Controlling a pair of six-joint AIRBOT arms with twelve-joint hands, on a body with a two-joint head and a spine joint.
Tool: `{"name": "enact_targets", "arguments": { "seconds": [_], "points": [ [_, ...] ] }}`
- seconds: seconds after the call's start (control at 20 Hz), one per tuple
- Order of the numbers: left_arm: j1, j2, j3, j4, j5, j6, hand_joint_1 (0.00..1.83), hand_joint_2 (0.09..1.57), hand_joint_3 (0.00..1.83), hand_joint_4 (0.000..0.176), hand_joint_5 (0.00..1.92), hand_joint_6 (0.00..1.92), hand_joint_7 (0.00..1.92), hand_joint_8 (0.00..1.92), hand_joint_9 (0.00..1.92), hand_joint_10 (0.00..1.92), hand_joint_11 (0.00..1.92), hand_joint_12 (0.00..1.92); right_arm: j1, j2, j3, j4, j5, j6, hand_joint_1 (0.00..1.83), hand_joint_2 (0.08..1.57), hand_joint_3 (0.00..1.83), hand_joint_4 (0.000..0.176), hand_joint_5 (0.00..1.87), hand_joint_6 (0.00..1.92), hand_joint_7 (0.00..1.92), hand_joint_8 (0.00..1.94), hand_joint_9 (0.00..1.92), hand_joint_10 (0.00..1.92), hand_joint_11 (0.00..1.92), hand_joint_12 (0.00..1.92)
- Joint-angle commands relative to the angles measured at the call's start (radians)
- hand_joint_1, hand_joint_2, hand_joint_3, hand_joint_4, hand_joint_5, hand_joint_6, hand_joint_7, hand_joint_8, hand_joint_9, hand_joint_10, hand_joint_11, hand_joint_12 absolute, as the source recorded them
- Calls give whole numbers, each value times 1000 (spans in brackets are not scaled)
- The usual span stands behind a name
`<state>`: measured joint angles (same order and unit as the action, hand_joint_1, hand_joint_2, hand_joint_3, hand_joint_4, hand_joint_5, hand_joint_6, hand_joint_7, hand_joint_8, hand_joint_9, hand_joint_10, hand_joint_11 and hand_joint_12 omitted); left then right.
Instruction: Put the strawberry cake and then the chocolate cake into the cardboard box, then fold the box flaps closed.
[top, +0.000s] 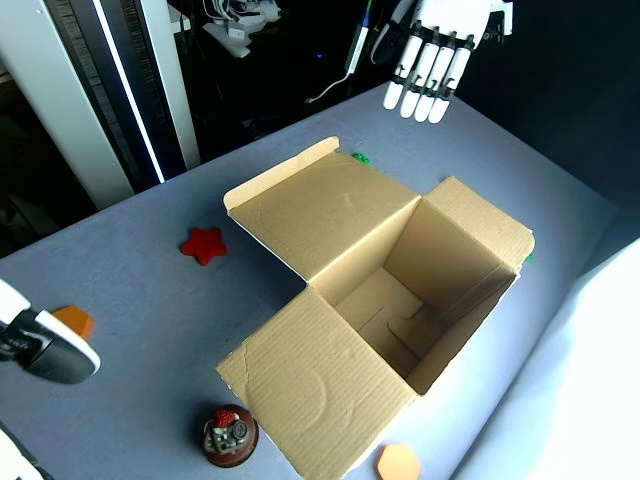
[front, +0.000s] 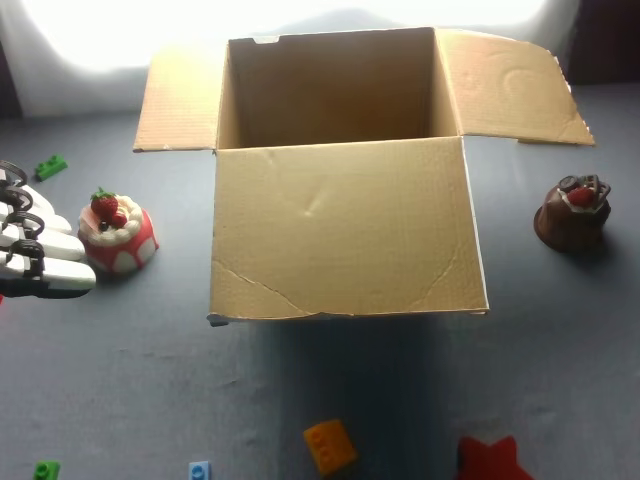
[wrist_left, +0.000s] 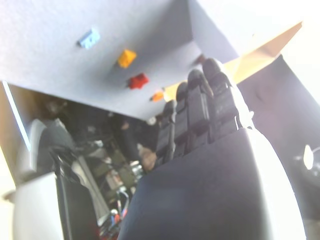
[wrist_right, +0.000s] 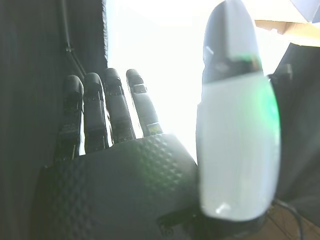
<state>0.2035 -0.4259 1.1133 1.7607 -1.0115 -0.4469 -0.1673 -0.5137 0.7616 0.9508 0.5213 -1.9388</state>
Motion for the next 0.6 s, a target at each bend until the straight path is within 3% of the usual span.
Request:
{"name": "enact_targets", "arguments": {
  "seconds": [0.0, 0.15, 0.2, 0.35, 0.45, 0.5, 0.55],
  "points": [
    [-2, 2, 9, -66, -2, 5, 1161, 980, 0, 54, 85, 5, 113, 0, 128, 0, 0, 445, 6, 13, 0, -38, 96, -1, 1257, 990, 4, 39, 5, 0, 83, 0, 76, 4, 0, 6],
    [58, -23, 30, -90, 34, 32, 1306, 1003, 6, 56, 101, 4, 102, 0, 107, 0, 0, 346, 6, 12, -2, -38, 96, -2, 1272, 1057, 35, 21, 0, 0, 8, 0, 1, 0, 0, 0],
    [82, -34, 38, -113, 56, 32, 1327, 985, 0, 53, 105, 4, 103, 1, 110, 1, 0, 366, 5, 12, -2, -38, 96, -3, 1295, 1056, 34, 28, 0, 0, 10, 2, 0, 0, 0, 0],
    [124, -62, 50, -167, 97, 73, 1360, 972, 0, 46, 115, 1, 108, 0, 98, 0, 0, 349, 5, 12, -2, -38, 96, -6, 1366, 1037, 24, 15, 0, 0, 2, 0, 0, 0, 0, 0],
    [154, -89, 67, -220, 112, 104, 1341, 962, 0, 51, 105, 2, 108, 1, 94, 1, 0, 345, 5, 13, -2, -38, 96, -7, 1341, 998, 5, 14, 3, 1, 28, 10, 10, 4, 0, 0],
    [176, -105, 80, -256, 119, 124, 1330, 966, 0, 51, 105, 1, 116, 2, 97, 1, 0, 327, 4, 13, -2, -38, 97, -9, 1308, 999, 6, 23, 0, 0, 19, 5, 1, 0, 0, 0],
    [202, -125, 96, -294, 121, 148, 1326, 965, 0, 45, 109, 3, 120, 3, 98, 2, 0, 325, 4, 13, -2, -38, 97, -10, 1329, 996, 4, 20, 3, 1, 12, 2, 0, 0, 0, 0]
  ]
}}
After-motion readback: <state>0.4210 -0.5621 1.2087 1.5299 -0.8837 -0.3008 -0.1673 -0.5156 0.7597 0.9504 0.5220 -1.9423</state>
